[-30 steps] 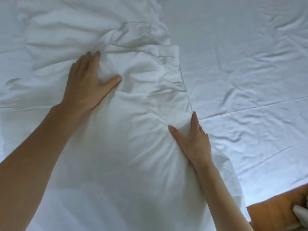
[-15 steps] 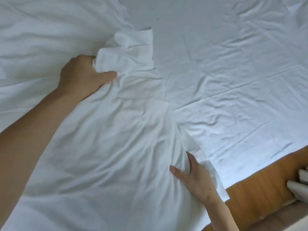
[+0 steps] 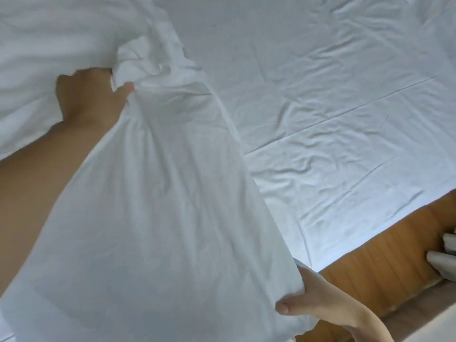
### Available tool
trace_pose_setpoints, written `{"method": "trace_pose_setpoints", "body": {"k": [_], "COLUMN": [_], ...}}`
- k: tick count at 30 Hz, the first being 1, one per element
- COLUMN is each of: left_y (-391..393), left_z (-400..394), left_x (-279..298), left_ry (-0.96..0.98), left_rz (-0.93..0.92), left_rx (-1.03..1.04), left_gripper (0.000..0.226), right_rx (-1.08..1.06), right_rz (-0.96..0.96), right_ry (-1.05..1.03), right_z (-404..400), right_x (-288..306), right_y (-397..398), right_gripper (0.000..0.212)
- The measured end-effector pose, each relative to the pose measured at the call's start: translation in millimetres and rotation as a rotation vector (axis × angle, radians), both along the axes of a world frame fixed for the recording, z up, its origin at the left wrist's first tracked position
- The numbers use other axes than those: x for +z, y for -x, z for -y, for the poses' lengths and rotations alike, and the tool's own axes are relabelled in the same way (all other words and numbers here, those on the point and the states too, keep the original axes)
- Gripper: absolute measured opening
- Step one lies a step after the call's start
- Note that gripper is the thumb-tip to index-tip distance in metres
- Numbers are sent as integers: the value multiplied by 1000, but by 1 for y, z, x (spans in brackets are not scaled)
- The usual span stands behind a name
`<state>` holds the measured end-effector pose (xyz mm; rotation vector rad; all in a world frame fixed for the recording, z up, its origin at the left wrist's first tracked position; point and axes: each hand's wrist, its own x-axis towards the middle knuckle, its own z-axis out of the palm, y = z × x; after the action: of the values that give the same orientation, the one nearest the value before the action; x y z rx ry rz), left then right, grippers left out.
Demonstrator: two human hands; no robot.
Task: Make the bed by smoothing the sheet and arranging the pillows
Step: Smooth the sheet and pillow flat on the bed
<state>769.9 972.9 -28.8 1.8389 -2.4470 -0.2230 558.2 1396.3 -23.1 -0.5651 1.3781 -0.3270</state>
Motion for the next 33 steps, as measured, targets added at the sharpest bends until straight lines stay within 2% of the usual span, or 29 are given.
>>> {"method": "trace_pose_setpoints", "body": {"k": [2,5,7,8,10,11,14,16,19,22,23,25,30,33], "left_y": [17,27,28,27,16,7,-35,-69,-109,-130,-136,-149,-187,-203], "left_z": [-20,-24,-29,-34,-44,-52,-86,-101,-113,-119,-119,-117,-79,-56], "left_x": [-3,-13,-11,-9,-3,1,4,-2,-11,-11,-12,-15,-33,-33], "left_ry": [38,55,74,99,146,182,201,140,80,64,47,15,-196,-244], "left_rz": [155,192,182,142,59,21,-35,-56,-109,-136,-147,-167,-104,-132], "left_rx": [-28,-47,-60,-76,-124,-150,-119,4,192,267,276,272,255,499], "left_gripper": [42,29,32,43,61,62,56,54,60,60,59,59,63,81], "right_rx": [-83,-181,-186,-188,-200,-208,-214,-162,10,312,416,540,360,321], "right_rz": [119,153,47,-41,-277,-413,-764,-938,-1038,-1083,-1108,-1110,-1113,-1120], "right_ry": [-28,-55,-79,-78,-67,-37,193,478,925,1130,1124,985,544,421], "right_z": [-6,-9,-10,-11,-11,-8,28,75,164,243,262,286,323,342], "right_x": [-3,-6,-8,-9,-8,-5,5,9,8,-4,-9,-30,-72,-74], "right_y": [0,1,1,-1,-6,-10,-29,-52,-97,-140,-147,-149,-112,-103], "right_gripper": [71,70,76,80,86,85,81,77,67,64,64,63,67,73]}}
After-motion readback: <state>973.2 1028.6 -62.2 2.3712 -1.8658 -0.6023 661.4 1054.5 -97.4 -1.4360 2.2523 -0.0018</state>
